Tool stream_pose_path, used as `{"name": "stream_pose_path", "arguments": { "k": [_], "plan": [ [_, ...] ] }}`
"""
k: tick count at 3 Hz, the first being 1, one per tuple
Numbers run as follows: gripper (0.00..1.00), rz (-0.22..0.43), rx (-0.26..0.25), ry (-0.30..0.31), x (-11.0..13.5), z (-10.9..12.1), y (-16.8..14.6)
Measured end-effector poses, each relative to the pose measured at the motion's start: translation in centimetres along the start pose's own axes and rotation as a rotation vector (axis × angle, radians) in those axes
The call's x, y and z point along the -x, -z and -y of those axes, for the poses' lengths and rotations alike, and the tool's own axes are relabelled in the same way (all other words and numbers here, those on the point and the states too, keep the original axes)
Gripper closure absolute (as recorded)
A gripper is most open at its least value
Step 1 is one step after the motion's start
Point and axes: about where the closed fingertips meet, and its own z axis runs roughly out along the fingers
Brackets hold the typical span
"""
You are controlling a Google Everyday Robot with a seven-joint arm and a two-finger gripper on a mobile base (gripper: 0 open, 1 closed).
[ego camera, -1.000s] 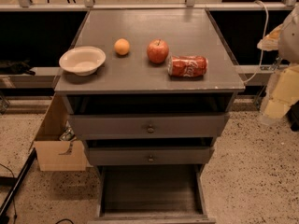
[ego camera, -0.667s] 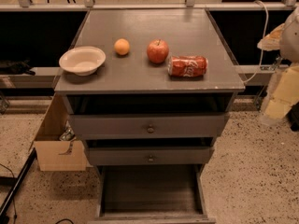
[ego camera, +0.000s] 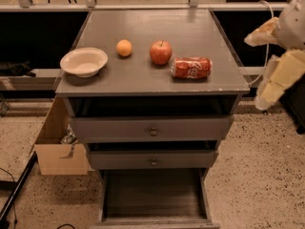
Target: Place coke can into bottom drawer
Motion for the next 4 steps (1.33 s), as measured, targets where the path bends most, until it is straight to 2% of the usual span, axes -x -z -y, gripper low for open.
{"name": "stream_pose_path", "arguments": {
  "k": [1, 2, 3, 4],
  "plan": [
    [0.00, 0.132, 0.115, 0.036, 2.0, 4.8, -3.7],
    [0.00, 0.192, 0.159, 0.052, 3.8, 9.9, -7.6],
    [0.00, 0.199, 0.083, -0.028, 5.0, 14.1, -8.4],
    [0.00, 0.198, 0.038, -0.099, 5.6, 16.6, -9.6]
  ]
}}
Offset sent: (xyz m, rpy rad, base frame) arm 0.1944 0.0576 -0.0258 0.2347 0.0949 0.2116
